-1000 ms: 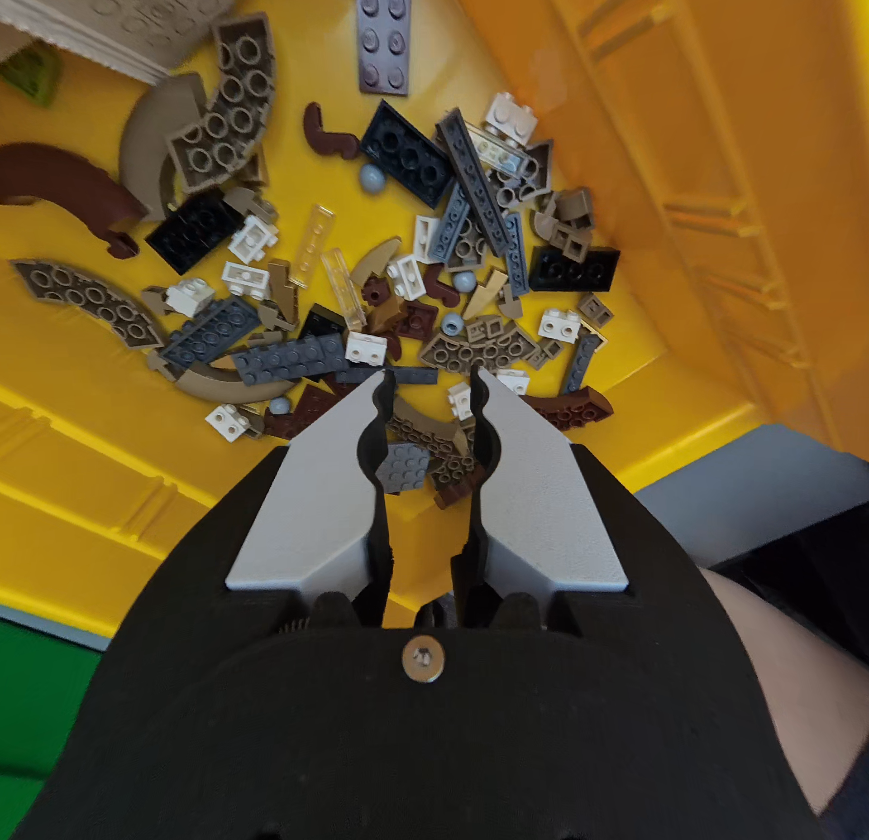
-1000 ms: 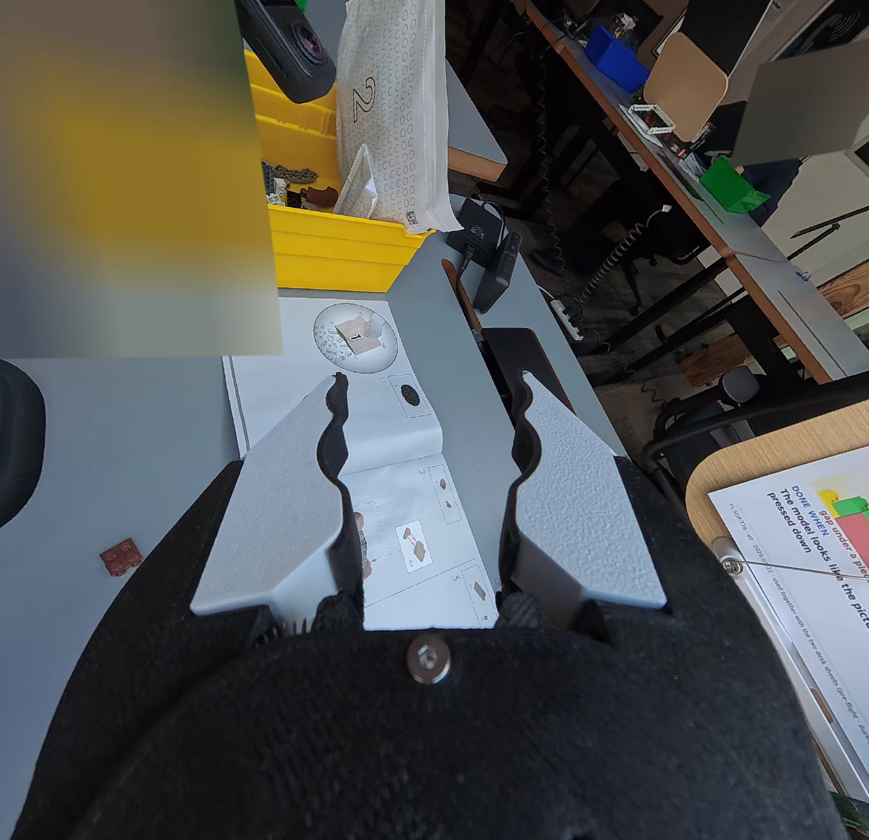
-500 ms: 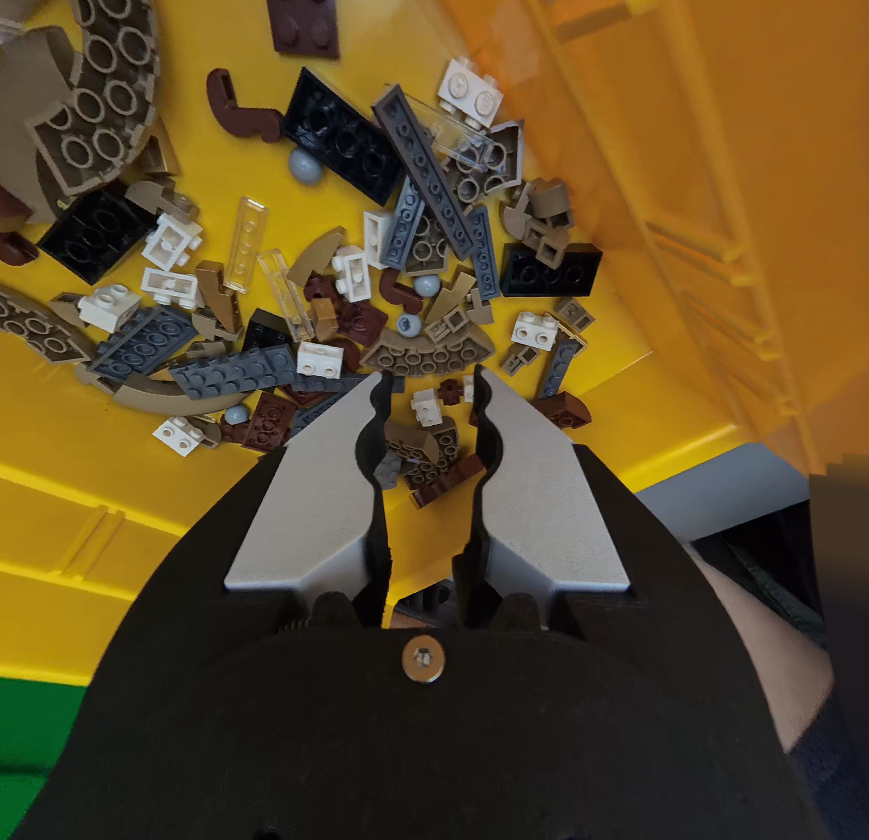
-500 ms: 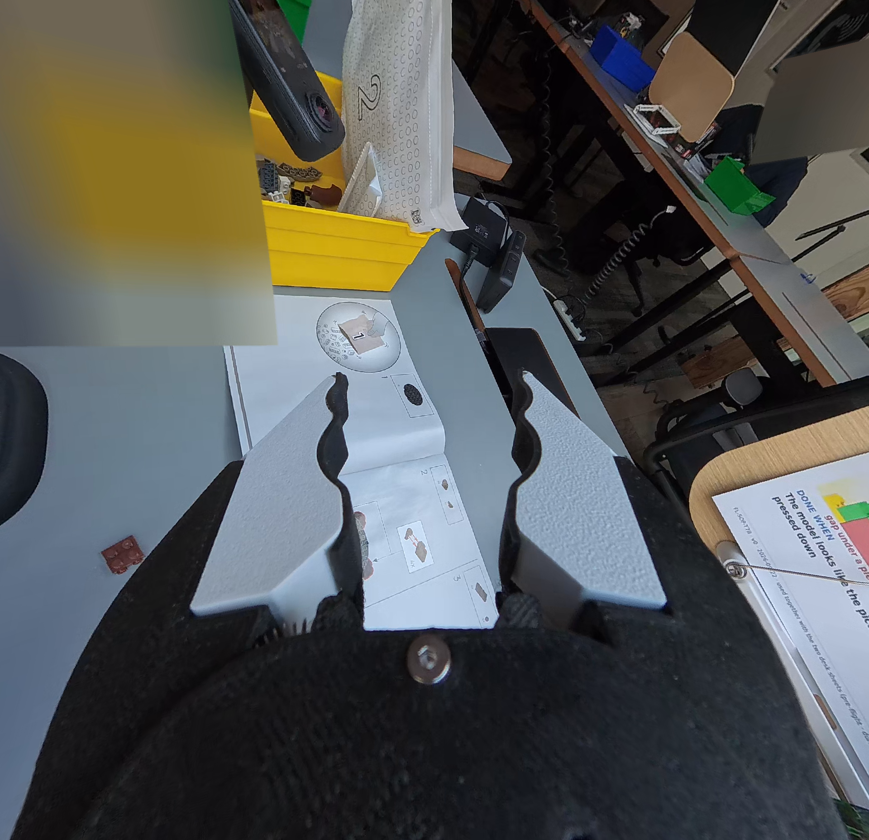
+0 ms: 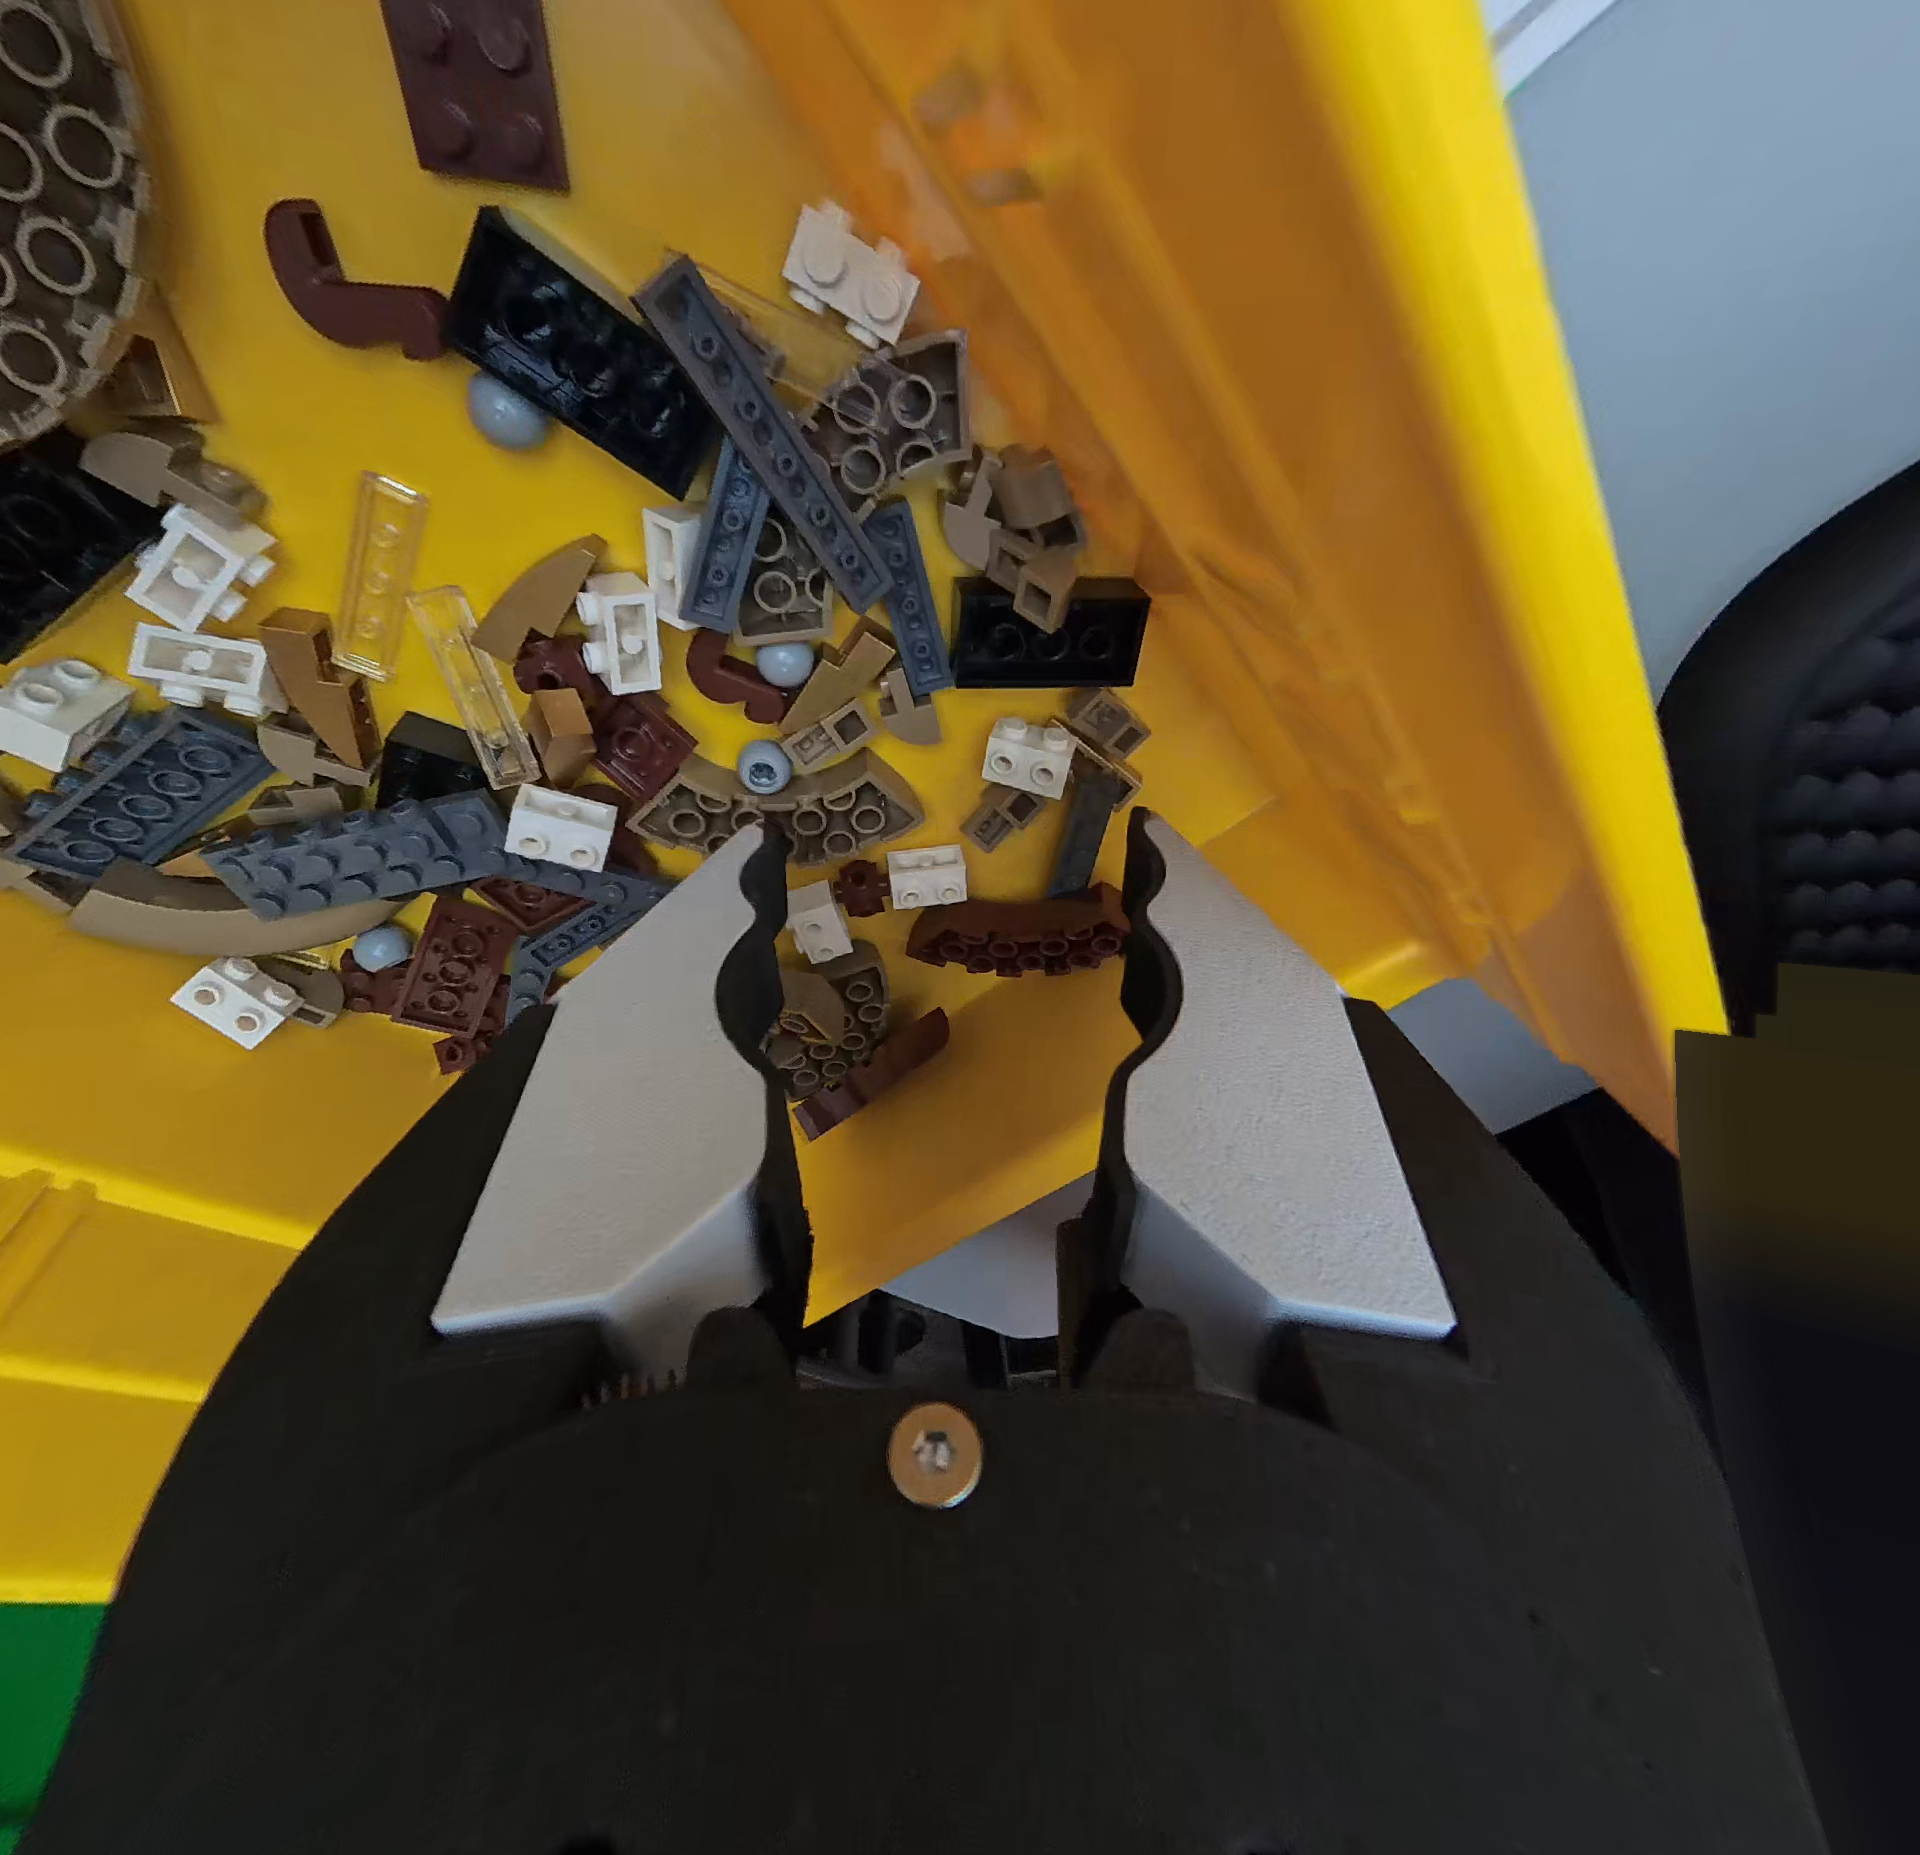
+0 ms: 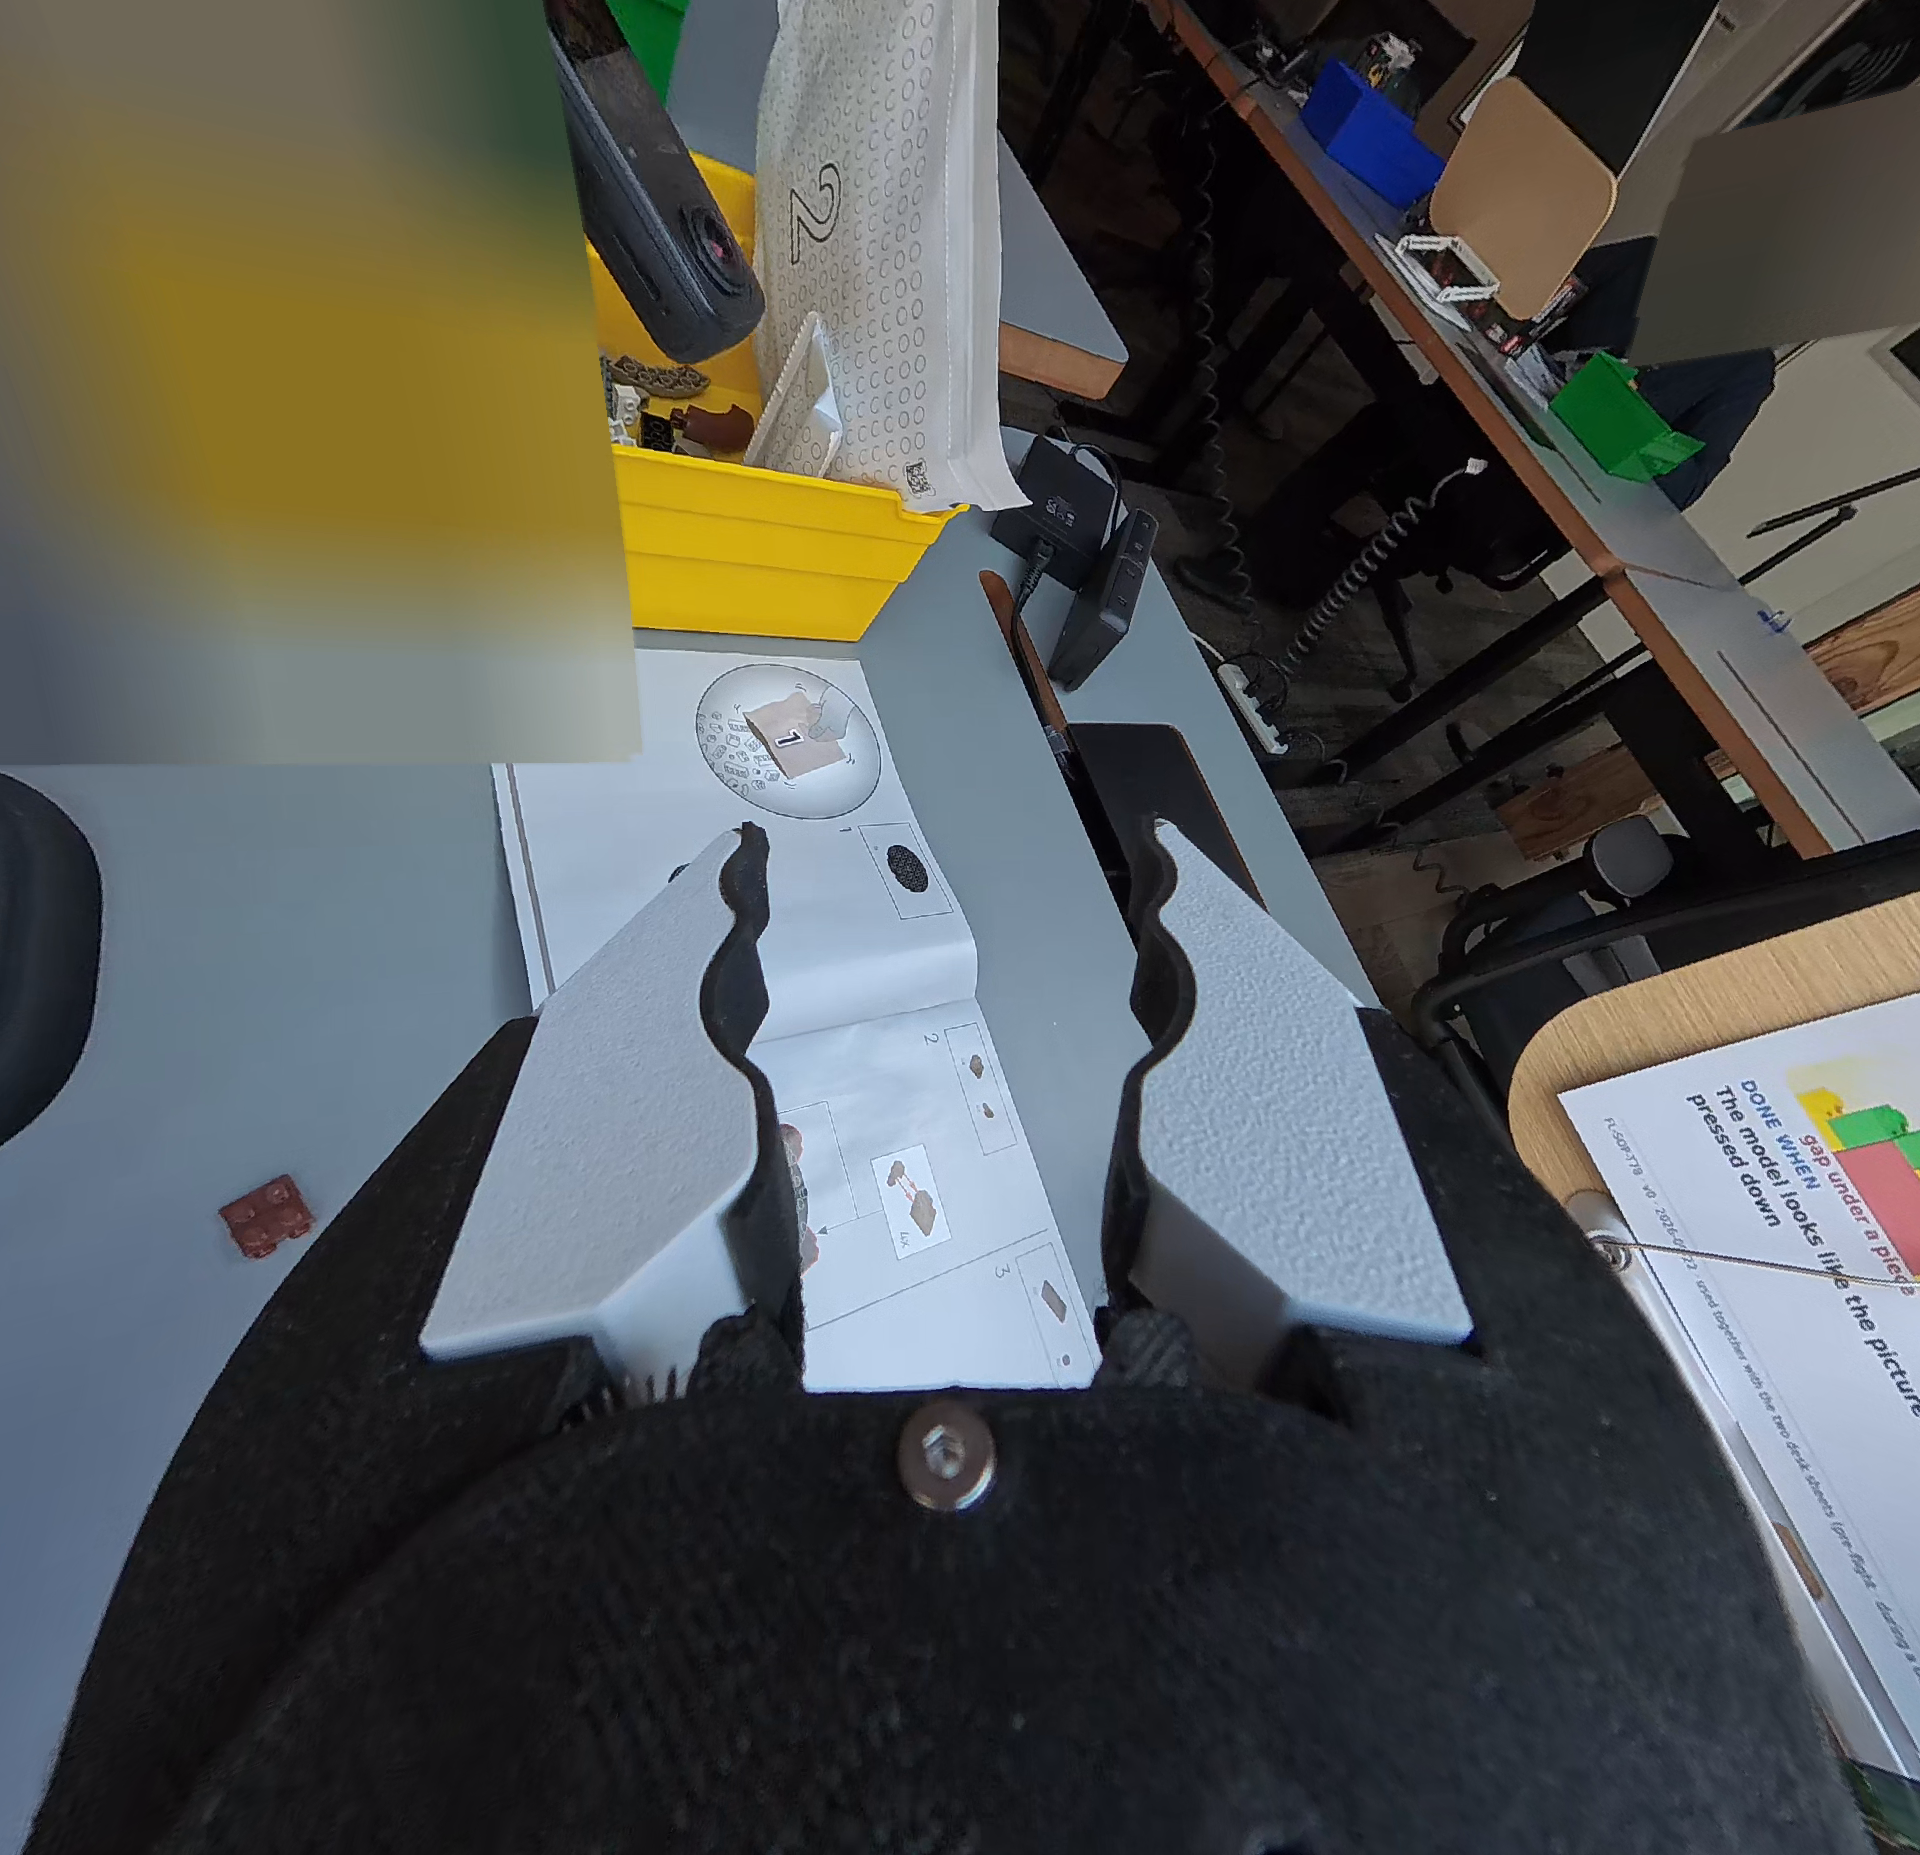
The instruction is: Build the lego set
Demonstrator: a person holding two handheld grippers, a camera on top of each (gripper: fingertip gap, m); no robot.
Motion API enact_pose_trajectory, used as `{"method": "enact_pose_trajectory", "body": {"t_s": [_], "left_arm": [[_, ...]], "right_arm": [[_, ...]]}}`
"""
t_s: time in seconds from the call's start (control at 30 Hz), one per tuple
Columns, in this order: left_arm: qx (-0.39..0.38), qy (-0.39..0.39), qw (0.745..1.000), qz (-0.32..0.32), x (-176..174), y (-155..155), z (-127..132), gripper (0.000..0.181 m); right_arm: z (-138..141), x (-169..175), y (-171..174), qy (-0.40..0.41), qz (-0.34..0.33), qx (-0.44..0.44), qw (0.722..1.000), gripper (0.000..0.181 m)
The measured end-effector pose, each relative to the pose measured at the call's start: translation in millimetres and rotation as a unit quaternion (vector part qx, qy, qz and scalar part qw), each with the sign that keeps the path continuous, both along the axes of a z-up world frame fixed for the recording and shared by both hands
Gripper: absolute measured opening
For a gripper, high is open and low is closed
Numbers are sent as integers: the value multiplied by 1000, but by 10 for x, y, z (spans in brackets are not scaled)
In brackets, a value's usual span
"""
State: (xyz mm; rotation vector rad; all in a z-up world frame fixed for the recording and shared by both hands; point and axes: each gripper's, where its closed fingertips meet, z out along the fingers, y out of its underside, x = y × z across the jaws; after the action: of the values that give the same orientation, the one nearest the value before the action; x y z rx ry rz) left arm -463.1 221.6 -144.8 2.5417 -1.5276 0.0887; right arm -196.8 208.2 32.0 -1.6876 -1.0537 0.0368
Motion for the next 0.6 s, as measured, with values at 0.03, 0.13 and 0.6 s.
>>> {"method": "enact_pose_trajectory", "body": {"t_s": [0.03, 0.13, 0.6], "left_arm": [[-3, 2, 1000, 10, 21, -1, -11, 66], [22, 33, 999, 19, -33, 71, -35, 66], [111, 98, 978, 148, -748, 356, 235, 41]], "right_arm": [[8, 3, -3, -1, 0, 2, 1000, 71], [31, 7, -12, 0, 0, 5, 1000, 71], [14, 10, -11, -6, 2, 4, 1000, 71]]}}
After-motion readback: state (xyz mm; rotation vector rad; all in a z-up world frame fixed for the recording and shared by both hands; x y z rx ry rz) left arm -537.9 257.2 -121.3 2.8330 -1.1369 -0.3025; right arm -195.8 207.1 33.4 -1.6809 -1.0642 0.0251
